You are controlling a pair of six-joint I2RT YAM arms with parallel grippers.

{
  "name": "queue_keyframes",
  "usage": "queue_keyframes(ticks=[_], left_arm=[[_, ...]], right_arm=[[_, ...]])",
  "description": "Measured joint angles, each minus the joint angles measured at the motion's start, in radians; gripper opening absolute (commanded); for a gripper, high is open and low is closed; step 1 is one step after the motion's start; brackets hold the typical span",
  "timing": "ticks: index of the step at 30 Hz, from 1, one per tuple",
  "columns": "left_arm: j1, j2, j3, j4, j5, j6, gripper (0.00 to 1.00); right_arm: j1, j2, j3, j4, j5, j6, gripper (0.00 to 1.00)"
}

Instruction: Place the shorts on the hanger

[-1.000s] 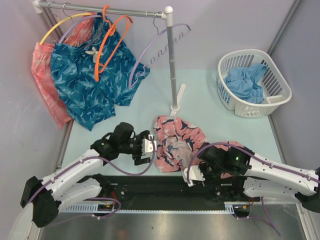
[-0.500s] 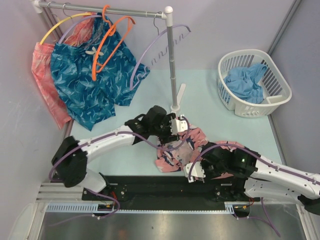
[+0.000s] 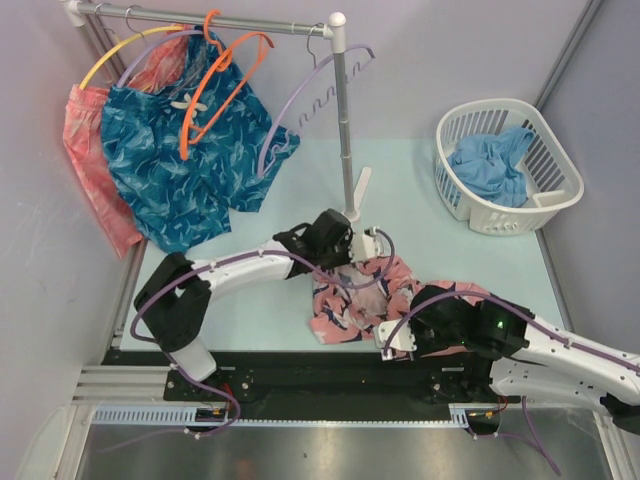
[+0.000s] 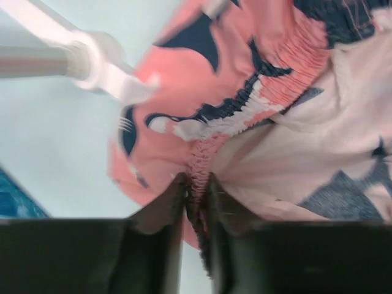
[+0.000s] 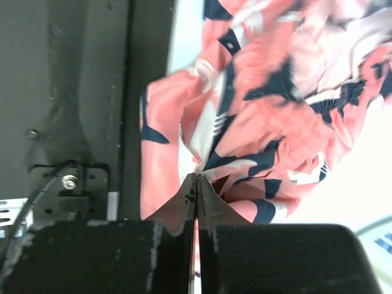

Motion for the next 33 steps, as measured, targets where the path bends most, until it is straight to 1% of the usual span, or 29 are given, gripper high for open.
queue_keyframes(ticks=[1,2,10,13,16,19,23,25,27,29,30,31,32,33], left_arm=[[0.006,-0.01,0.028,-0.021,0.003,-0.003,0.08],[0.013,-0.027,0.064,-0.042,0.007,-0.006,0.01],[0.034,-0.194,0.351,-0.146,0.061,-0.057,0.0],[0.032,-0.216,0.437,-0.177,0.1,-0.083,0.0],[0.033,-0.2,0.516,-0.228,0.15,-0.112,0.0],[0.033,-0.122,0.683,-0.306,0.218,-0.161,0.02],[0.027,0.033,1.013,-0.411,0.325,-0.212,0.09],[0.014,0.087,1.151,-0.443,0.364,-0.217,0.12],[-0.016,0.108,1.233,-0.464,0.393,-0.221,0.14],[-0.057,0.106,1.266,-0.47,0.423,-0.222,0.18],[-0.079,0.101,1.271,-0.469,0.445,-0.223,0.2],[-0.099,0.097,1.27,-0.47,0.468,-0.224,0.24],[-0.112,0.094,1.269,-0.47,0.484,-0.225,0.33],[-0.126,0.089,1.257,-0.467,0.505,-0.23,0.4]], right_arm=[[-0.005,-0.002,0.0,-0.002,0.013,-0.004,0.0],[-0.011,-0.004,0.002,-0.005,0.026,-0.009,0.0],[-0.079,-0.026,0.065,-0.016,0.058,-0.026,0.0],[-0.081,-0.034,0.104,-0.019,0.06,-0.031,0.0],[-0.069,-0.024,0.158,-0.014,0.058,-0.039,0.0],[-0.004,0.0,0.211,0.03,0.063,-0.061,0.0],[0.14,0.061,0.267,0.13,0.092,-0.107,0.0],[0.219,0.098,0.289,0.199,0.118,-0.152,0.0],[0.277,0.144,0.3,0.294,0.142,-0.205,0.0],[0.32,0.2,0.315,0.399,0.163,-0.266,0.0],[0.331,0.235,0.327,0.451,0.168,-0.293,0.04],[0.338,0.279,0.34,0.522,0.175,-0.322,0.18],[0.34,0.309,0.346,0.57,0.182,-0.336,0.36],[0.34,0.343,0.351,0.624,0.191,-0.347,0.7]])
